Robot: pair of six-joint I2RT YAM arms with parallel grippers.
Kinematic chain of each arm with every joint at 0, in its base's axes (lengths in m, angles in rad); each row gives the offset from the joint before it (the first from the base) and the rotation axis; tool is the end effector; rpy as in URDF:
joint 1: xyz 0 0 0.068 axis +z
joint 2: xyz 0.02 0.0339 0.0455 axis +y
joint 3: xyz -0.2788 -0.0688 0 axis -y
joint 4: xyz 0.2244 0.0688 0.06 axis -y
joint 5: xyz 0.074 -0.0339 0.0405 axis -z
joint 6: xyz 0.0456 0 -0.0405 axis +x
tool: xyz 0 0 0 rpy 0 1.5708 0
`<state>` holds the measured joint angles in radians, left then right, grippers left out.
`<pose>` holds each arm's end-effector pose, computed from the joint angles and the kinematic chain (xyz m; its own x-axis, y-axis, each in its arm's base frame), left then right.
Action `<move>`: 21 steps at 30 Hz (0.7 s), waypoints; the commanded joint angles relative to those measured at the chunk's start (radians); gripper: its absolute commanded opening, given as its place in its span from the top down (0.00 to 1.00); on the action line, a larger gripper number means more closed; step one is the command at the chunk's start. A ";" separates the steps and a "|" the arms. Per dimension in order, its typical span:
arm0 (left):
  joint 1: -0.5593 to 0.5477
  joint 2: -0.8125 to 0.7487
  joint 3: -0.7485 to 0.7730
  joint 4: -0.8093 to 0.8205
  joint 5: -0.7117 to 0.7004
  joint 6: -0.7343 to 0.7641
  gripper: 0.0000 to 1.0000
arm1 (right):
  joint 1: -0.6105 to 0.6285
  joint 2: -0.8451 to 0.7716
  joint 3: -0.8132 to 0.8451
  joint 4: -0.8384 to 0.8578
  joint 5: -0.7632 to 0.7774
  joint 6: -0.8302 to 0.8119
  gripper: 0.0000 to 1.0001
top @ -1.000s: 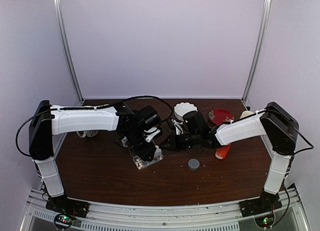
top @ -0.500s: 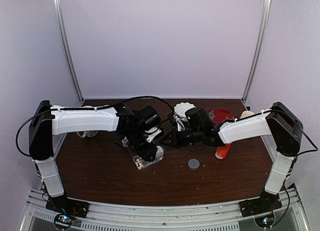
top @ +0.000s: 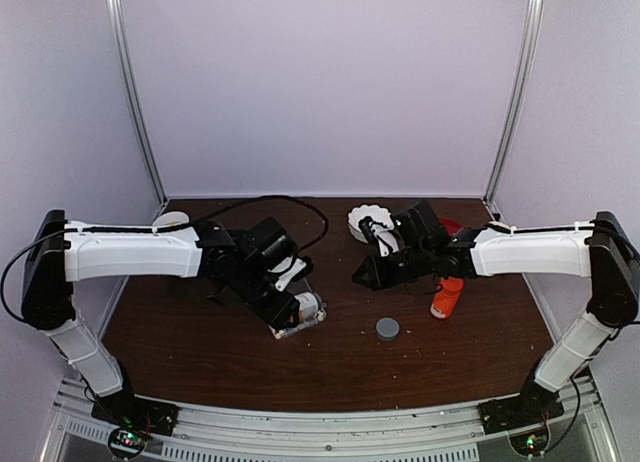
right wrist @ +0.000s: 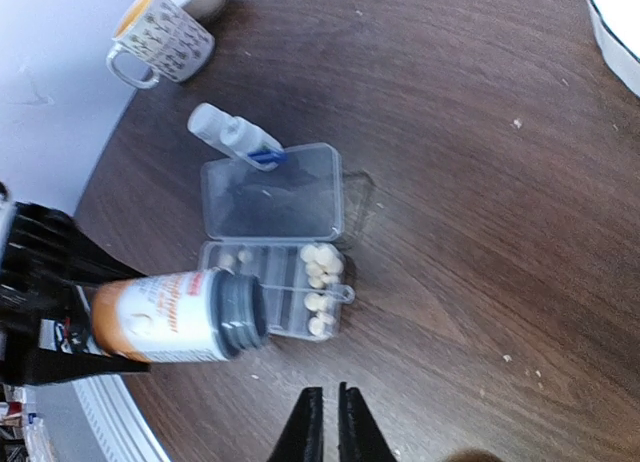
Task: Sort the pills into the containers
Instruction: Pour the pill into the compartment of the pill container.
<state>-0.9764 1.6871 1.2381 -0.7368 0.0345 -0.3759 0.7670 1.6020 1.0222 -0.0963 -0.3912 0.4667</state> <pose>0.1810 -0.2705 0.2362 -0.7894 0.5127 -0.3376 0.5864 0.7925 -0.1676 0.2327 0.2484 0.2467 -0.7874 -0.1812 -0.5892 -0.5615 0.6055 0.5640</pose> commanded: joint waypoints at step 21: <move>-0.003 -0.823 -0.600 0.991 -0.044 0.226 1.00 | 0.075 0.049 0.126 -0.624 0.316 -0.264 0.19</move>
<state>-0.9764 0.9836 0.6388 0.0170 -0.0074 -0.2600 0.8291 1.5974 1.1187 -0.6655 -0.0933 0.2085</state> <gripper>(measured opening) 0.531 0.797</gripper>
